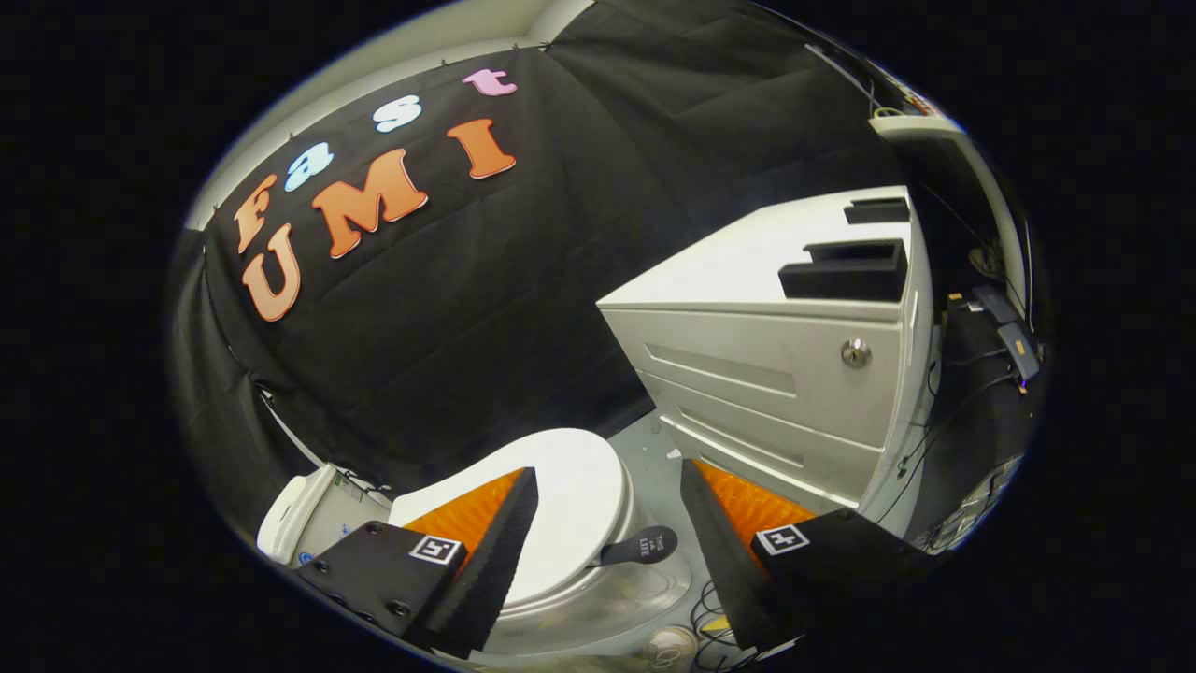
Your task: Open the toilet lid.
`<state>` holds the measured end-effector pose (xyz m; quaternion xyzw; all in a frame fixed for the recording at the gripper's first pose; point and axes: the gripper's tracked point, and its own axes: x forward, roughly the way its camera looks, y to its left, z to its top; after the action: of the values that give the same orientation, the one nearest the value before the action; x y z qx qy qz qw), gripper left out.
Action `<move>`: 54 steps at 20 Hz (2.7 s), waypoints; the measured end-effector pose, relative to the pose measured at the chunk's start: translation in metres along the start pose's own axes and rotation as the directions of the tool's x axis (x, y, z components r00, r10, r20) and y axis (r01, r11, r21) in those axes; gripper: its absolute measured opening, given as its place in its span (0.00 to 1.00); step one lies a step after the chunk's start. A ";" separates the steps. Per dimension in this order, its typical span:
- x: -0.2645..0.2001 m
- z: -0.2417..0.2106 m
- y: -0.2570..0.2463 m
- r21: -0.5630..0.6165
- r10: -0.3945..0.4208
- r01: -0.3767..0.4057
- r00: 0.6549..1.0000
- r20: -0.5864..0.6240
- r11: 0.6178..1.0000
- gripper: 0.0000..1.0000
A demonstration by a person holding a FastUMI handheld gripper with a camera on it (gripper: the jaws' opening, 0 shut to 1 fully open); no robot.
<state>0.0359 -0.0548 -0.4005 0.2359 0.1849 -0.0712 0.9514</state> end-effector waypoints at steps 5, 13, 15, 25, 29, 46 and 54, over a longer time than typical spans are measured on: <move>0.009 -0.039 -0.024 0.133 -0.027 0.036 0.997 -0.070 0.990 0.98; 0.013 -0.101 -0.036 0.332 0.025 0.063 0.967 -0.255 0.941 0.95; 0.015 -0.109 -0.037 0.370 0.036 0.073 0.960 -0.279 0.926 0.84; 0.031 -0.134 -0.031 0.470 0.079 0.108 0.930 -0.360 0.876 0.47; 0.034 -0.132 -0.030 0.517 0.094 0.108 0.932 -0.350 0.849 0.32; 0.023 -0.074 0.003 0.504 0.074 0.080 0.957 -0.279 0.860 0.08; 0.019 -0.022 0.047 0.409 0.082 0.006 0.977 -0.196 0.912 0.08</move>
<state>0.0564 -0.0037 -0.4059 0.4385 0.2601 -0.0643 0.8578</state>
